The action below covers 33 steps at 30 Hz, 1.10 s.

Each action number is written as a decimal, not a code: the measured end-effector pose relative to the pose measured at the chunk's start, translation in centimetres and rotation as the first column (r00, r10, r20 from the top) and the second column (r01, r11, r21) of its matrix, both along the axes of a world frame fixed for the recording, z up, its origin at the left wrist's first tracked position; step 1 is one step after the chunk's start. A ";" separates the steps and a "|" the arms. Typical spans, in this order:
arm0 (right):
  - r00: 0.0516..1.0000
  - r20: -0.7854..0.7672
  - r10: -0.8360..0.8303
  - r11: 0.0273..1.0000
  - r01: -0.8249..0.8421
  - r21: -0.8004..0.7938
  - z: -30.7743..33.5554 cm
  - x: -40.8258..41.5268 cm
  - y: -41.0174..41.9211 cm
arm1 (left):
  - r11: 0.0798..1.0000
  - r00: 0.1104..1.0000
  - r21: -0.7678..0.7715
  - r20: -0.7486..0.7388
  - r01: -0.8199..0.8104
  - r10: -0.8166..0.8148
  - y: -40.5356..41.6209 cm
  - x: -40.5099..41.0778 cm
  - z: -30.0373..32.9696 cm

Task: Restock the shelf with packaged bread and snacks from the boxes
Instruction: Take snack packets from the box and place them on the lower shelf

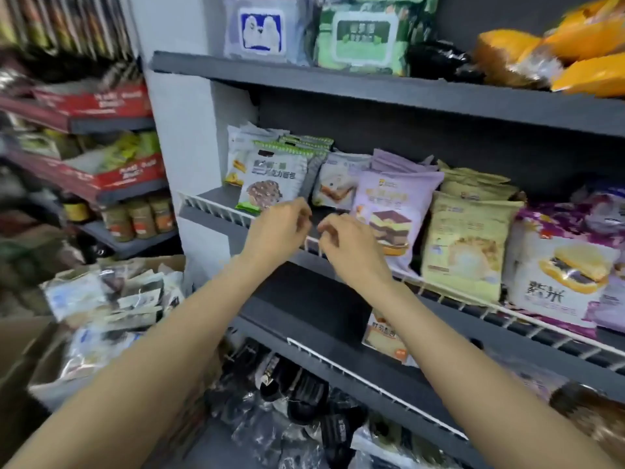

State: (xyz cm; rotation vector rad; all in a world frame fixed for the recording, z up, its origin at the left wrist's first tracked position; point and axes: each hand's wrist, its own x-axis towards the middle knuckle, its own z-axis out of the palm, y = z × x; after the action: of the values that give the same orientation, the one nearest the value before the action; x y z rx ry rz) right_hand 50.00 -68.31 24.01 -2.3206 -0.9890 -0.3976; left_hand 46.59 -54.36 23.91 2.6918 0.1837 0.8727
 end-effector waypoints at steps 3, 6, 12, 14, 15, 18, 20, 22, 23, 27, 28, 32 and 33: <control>0.988 -0.064 0.138 0.988 -0.142 -0.057 -2.2 -1.6 8.0 | 0.986 0.982 -0.067 -0.120 -0.153 0.144 8.2 -2.5 -3.2; 0.961 -0.131 0.242 0.955 -0.260 -0.145 -5.6 -3.0 16.5 | 0.949 0.937 -0.114 -0.228 -0.295 0.264 16.8 -4.8 -7.5; 0.904 -0.367 0.217 0.917 -0.318 -0.241 -15.3 -3.7 32.5 | 0.895 0.773 -0.064 -0.534 -0.441 0.342 32.6 -8.2 -16.5; 0.883 -0.440 0.165 0.908 -0.310 -0.281 -19.0 -3.4 36.7 | 0.902 0.708 -0.046 -0.637 -0.430 0.305 36.6 -8.9 -19.3; 0.877 -0.464 0.127 0.903 -0.296 -0.312 -20.8 -3.2 38.5 | 0.910 0.677 -0.057 -0.687 -0.410 0.263 38.2 -9.1 -20.5; 0.813 -0.580 -0.054 0.881 -0.234 -0.411 -25.3 -2.3 42.3 | 0.939 0.568 -0.187 -0.823 -0.288 0.011 41.2 -9.1 -23.3; 0.791 -0.587 -0.172 0.857 -0.174 -0.485 -27.1 -1.7 43.3 | 0.928 0.438 -0.289 -0.884 -0.234 -0.164 41.7 -8.9 -24.5; 0.812 -0.534 -0.237 0.833 -0.113 -0.541 -28.1 -1.0 43.6 | 0.921 0.389 -0.337 -0.889 -0.195 -0.242 42.1 -8.7 -25.8; 0.823 -0.518 -0.234 0.833 -0.105 -0.543 -28.2 -0.8 43.7 | 0.923 0.399 -0.341 -0.882 -0.175 -0.250 42.3 -8.7 -26.3; 0.830 -0.546 -0.114 0.842 -0.211 -0.497 -28.4 0.4 43.5 | 0.971 0.560 -0.209 -0.821 -0.118 -0.108 43.3 -8.5 -26.6; 0.828 -0.553 -0.096 0.841 -0.230 -0.490 -28.3 0.6 43.4 | 0.978 0.604 -0.169 -0.794 -0.121 -0.063 43.6 -8.4 -26.6; 0.829 -0.556 -0.062 0.877 -0.221 -0.427 -27.4 0.8 42.8 | 0.941 0.785 -0.240 -0.619 -0.239 0.042 43.9 -8.6 -26.1; 0.823 -0.565 -0.059 0.896 -0.206 -0.393 -27.1 0.7 42.6 | 0.912 0.823 -0.291 -0.562 -0.290 0.082 43.9 -8.6 -25.8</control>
State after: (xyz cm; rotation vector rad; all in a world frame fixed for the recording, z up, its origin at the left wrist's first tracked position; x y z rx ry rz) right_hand 50.66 -25.73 -3.08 -2.5346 -0.9180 0.5988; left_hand 38.02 -10.43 -1.91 2.5066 0.6805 0.0683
